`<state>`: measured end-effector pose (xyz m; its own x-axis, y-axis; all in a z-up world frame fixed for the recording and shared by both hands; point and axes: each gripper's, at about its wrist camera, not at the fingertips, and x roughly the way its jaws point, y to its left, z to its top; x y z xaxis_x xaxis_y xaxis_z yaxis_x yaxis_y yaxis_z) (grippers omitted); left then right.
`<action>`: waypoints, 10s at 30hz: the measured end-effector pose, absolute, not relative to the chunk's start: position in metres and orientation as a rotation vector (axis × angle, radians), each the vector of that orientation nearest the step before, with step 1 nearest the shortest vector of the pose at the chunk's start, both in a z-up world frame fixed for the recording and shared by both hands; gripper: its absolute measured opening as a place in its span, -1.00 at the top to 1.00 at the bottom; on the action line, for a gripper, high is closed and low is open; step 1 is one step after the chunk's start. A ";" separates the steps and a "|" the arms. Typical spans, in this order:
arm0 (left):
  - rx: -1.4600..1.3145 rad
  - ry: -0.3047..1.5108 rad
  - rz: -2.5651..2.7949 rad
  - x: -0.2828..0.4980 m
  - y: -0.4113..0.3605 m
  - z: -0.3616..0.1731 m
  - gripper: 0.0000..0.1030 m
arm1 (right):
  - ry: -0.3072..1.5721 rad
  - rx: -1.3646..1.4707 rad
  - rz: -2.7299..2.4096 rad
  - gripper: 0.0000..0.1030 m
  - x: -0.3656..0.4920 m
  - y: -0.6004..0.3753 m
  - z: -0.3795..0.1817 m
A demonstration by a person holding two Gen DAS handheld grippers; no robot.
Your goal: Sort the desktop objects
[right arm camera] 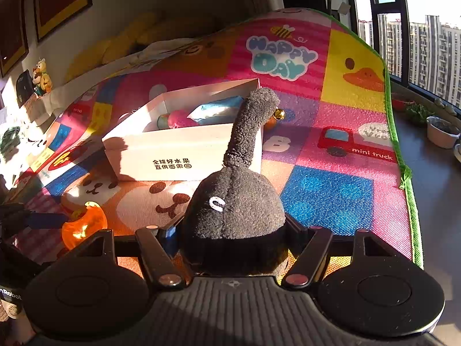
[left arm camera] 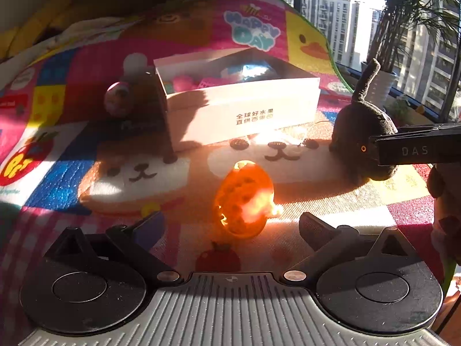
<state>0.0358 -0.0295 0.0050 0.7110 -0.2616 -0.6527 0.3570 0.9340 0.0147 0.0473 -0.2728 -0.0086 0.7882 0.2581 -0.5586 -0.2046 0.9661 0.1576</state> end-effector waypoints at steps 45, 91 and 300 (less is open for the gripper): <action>0.260 0.598 -0.383 0.001 -0.053 0.024 -0.13 | 0.691 0.012 0.333 -0.30 0.034 -0.261 0.011; -0.135 0.484 -0.176 0.144 0.058 0.019 -1.00 | 0.561 -0.035 0.356 -0.48 0.252 -0.195 0.094; -0.089 0.835 -0.402 0.077 -0.041 0.019 -0.50 | 0.630 0.040 0.262 -1.00 0.050 -0.288 0.001</action>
<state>0.0770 -0.0408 0.0191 0.6009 -0.3812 -0.7026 0.3118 0.9211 -0.2332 0.0497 -0.2884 0.0007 0.7761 0.2539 -0.5772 -0.2295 0.9663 0.1164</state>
